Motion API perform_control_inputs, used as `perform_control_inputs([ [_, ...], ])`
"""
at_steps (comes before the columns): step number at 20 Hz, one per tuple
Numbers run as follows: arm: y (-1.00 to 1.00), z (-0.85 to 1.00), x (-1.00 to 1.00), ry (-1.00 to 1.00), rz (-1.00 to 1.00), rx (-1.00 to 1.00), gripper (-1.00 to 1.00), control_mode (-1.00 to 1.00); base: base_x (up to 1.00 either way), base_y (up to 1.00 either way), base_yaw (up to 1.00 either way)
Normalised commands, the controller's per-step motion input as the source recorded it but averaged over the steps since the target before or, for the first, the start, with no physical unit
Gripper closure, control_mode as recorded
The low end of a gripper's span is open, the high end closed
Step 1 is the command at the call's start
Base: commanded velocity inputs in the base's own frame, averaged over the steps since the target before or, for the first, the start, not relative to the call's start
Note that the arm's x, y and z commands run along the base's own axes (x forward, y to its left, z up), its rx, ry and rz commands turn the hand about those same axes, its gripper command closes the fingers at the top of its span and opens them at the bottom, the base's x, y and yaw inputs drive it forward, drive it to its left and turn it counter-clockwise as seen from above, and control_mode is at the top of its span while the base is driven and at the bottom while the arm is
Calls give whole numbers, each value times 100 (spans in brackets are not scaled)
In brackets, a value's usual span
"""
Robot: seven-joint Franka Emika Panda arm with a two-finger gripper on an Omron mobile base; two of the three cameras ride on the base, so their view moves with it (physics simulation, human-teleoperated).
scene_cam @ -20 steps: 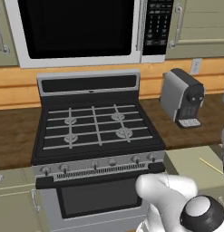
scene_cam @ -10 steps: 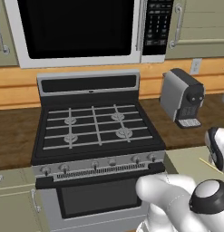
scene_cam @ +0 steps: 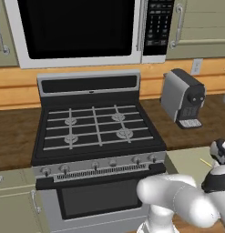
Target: Take a straw from the drawer in front and place it inside the glass cup on the dining counter.
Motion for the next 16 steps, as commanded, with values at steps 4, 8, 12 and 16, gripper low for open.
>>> perform_control_inputs([
  [4,-7,-46,38,2,3,13,-100,-100,0,0,0],
  [8,0,-24,42,10,5,2,-100,-100,0,0,0],
  [12,0,-23,37,5,6,0,-100,-100,0,0,0],
  [16,-4,-62,-32,1,0,4,-100,-100,0,0,0],
])
